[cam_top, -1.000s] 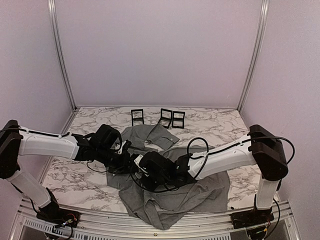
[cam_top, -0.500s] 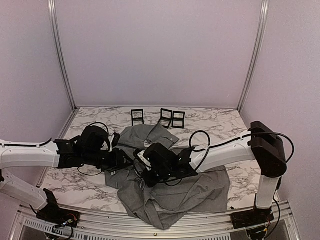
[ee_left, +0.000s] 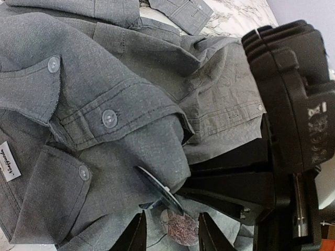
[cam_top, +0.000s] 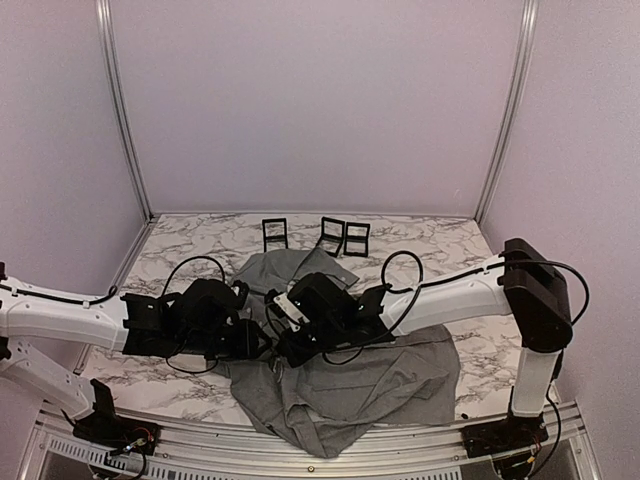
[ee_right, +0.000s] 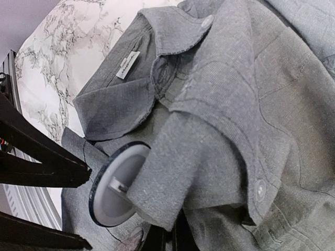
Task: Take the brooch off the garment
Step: Pass from the right arm to the left
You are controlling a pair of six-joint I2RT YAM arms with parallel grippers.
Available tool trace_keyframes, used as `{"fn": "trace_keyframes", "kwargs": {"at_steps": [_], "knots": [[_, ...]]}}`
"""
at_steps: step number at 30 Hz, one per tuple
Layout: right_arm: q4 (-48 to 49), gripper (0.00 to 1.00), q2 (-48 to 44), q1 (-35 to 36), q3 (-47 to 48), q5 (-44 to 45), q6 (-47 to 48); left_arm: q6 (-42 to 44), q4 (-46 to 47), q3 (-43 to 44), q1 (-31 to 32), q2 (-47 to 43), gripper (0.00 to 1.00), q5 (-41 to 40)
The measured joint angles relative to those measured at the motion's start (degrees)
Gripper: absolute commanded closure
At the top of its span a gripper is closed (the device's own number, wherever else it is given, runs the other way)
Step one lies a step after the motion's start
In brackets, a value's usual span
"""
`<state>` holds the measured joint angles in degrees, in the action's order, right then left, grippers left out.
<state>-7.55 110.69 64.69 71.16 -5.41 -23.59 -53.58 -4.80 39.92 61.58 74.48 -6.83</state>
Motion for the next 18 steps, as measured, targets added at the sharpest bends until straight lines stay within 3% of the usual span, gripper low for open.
{"fn": "trace_keyframes", "kwargs": {"at_steps": [18], "knots": [[0.7, 1.0, 0.0, 0.0, 0.2, -2.0, -1.3, -1.0, -4.2, 4.2, 2.5, 4.3, 0.65, -7.2]]}}
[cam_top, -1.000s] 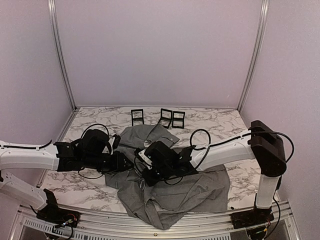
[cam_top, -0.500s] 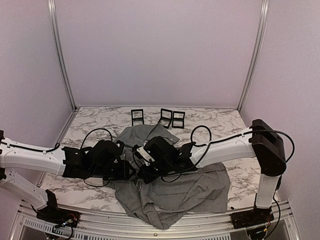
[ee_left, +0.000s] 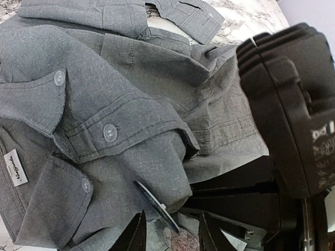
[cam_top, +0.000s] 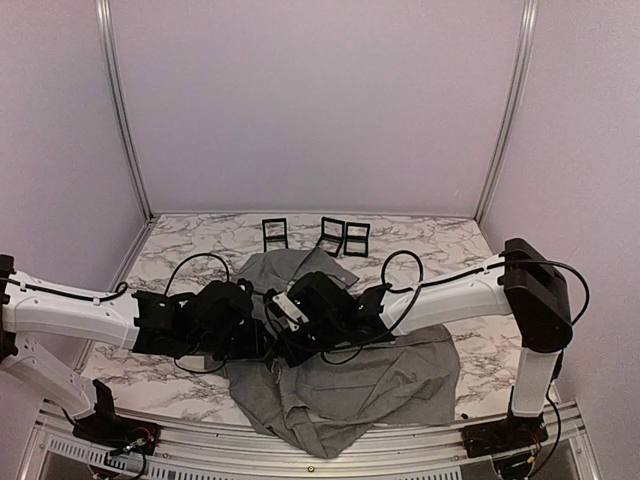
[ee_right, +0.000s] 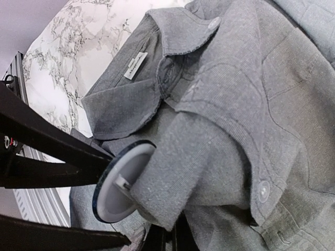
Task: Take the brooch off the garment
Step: Pass from the right arm to the left
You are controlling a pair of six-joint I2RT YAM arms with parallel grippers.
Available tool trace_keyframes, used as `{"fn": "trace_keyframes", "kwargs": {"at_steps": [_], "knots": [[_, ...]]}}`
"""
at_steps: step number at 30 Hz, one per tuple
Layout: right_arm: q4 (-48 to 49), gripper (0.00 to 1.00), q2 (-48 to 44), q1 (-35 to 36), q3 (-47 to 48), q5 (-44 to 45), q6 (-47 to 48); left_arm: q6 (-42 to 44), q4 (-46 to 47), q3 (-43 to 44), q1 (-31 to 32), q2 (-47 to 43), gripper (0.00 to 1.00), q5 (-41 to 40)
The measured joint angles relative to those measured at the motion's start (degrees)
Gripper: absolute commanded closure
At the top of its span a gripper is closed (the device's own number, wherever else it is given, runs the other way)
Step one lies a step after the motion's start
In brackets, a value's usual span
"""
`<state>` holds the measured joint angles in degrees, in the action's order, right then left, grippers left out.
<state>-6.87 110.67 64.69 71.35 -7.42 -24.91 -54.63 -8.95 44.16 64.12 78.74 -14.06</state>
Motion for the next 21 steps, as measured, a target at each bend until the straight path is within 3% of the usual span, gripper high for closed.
{"fn": "trace_keyframes", "kwargs": {"at_steps": [4, 11, 18, 21], "knots": [[0.0, 1.0, 0.0, 0.0, 0.1, 0.0, -0.4, 0.0, -1.5, 1.1, 1.2, 0.4, 0.67, -1.6], [0.1, 1.0, 0.0, 0.0, 0.1, 0.0, -0.7, -0.3, -3.2, 1.1, 1.6, 2.3, 0.8, -4.3], [0.5, 1.0, 0.0, 0.0, 0.1, -0.1, -1.0, 0.0, -3.5, 1.2, 1.8, 3.0, 1.0, -6.4], [0.5, 1.0, 0.0, 0.0, 0.1, -0.1, -1.0, 0.7, -3.4, 1.5, 1.9, 2.9, 1.0, -6.9]]}}
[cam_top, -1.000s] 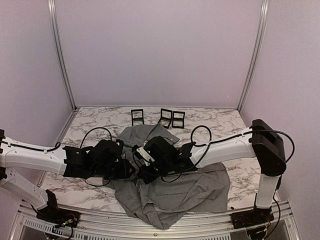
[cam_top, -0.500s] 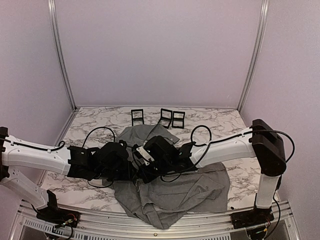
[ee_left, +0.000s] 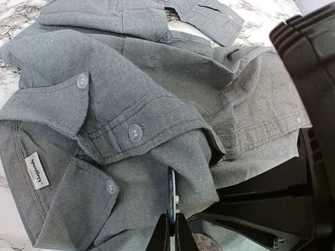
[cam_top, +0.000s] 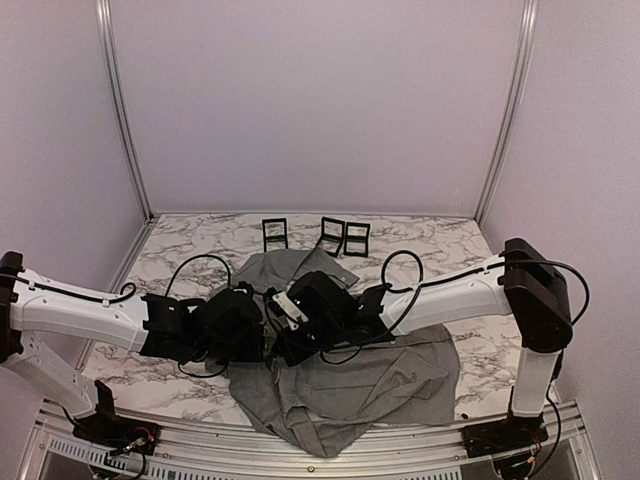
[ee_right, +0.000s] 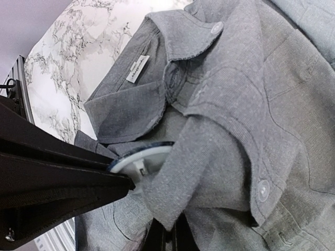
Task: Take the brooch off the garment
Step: Pass from the right arm to the left
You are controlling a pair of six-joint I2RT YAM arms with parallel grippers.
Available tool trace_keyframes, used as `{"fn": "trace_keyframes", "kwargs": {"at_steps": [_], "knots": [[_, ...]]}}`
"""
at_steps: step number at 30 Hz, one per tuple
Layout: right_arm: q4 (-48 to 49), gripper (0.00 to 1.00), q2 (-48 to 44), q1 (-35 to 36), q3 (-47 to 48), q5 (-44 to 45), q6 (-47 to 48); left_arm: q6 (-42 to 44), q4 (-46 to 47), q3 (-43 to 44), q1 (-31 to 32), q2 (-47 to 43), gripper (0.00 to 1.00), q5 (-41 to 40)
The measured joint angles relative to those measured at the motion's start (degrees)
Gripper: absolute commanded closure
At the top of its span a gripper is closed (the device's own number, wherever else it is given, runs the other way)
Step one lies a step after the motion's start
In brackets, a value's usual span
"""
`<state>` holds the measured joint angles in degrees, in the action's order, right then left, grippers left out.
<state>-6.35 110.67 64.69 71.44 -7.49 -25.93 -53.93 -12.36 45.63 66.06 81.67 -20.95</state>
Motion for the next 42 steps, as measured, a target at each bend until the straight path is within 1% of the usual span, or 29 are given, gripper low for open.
{"fn": "trace_keyframes", "kwargs": {"at_steps": [6, 10, 20, 25, 28, 29, 32, 36, 42], "knots": [[-0.2, 1.0, 0.0, 0.0, 0.0, 1.9, 0.9, 3.1, -1.3, 1.1, -0.2, -1.0, 1.0, 0.6], [-0.8, 1.0, -0.7, 0.0, 0.0, 4.0, 2.4, 5.6, -1.9, 1.7, -1.4, -2.1, 1.0, 4.3], [-1.4, 1.0, -2.9, 0.3, -0.3, 9.7, 7.7, 11.5, -2.1, 3.3, -7.5, -2.1, 1.0, 19.4], [-0.5, 1.0, -4.2, 1.0, -2.1, 11.9, 10.0, 12.6, -1.4, 3.3, -10.8, -1.4, 1.0, 27.8], [0.7, 1.0, -5.6, 1.3, -4.0, 12.7, 10.9, 12.3, 0.9, 2.2, -12.4, -1.3, 1.0, 32.7], [1.4, 0.99, -6.4, 1.4, -5.0, 12.9, 11.2, 12.0, 2.1, 1.6, -12.9, -1.3, 1.0, 34.3], [2.1, 0.87, -8.1, 1.5, -6.6, 13.0, 11.4, 10.9, 6.2, -0.5, -14.3, -1.3, 1.0, 38.7], [3.0, 0.7, -10.4, 1.3, -8.1, 13.0, 11.1, 9.8, 8.6, -2.5, -15.6, -0.9, 1.0, 42.3], [4.2, 0.58, -16.5, 0.9, -11.5, 10.5, 8.2, 8.8, 10.9, -3.8, -16.1, 0.3, 1.0, 45.2]]}}
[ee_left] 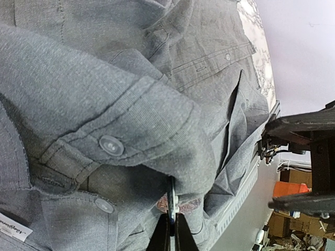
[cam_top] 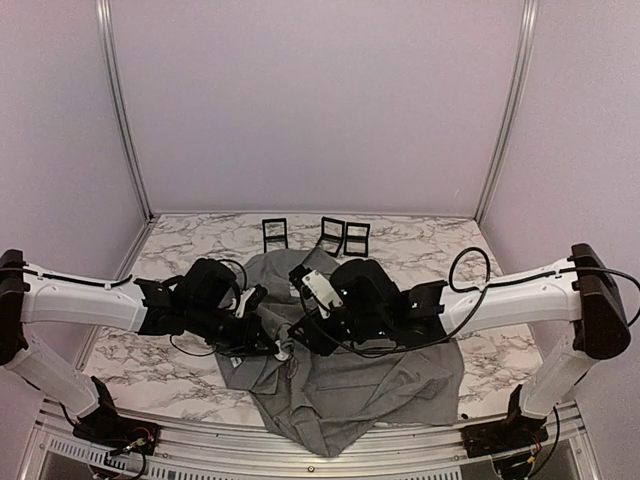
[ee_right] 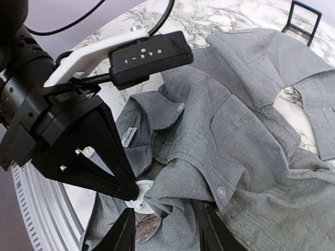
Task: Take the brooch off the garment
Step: Pass from the right arm to the left, then open the brooch with the flattened clothing.
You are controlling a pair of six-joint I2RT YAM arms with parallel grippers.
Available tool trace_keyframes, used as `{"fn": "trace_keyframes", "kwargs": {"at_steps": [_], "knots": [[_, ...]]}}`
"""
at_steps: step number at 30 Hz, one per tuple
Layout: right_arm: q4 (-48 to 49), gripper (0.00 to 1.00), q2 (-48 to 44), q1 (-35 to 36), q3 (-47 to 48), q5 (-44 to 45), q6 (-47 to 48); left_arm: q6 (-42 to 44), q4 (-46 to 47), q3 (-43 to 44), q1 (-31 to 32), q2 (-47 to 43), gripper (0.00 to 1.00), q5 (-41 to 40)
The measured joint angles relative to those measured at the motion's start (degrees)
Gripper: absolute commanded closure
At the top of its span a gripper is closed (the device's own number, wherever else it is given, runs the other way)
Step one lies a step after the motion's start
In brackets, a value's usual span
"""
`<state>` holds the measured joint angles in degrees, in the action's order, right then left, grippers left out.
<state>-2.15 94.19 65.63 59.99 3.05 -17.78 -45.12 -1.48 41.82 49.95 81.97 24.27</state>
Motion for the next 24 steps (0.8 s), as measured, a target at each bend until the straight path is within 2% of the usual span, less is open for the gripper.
{"fn": "trace_keyframes", "kwargs": {"at_steps": [4, 12, 24], "knots": [[1.9, 0.51, -3.9, -1.0, -3.1, -5.6, -3.3, -0.7, 3.1, -0.6, 0.0, 0.1, 1.0, 1.4], [7.8, 0.42, -4.1, -4.9, -8.5, -16.4, -10.0, -1.2, 9.2, -2.6, 0.0, 0.1, 1.0, 3.4], [20.4, 0.41, -0.2, -6.6, -11.7, -20.3, -21.8, -1.2, 17.6, -6.4, 0.0, 0.0, 1.0, 3.9]]}}
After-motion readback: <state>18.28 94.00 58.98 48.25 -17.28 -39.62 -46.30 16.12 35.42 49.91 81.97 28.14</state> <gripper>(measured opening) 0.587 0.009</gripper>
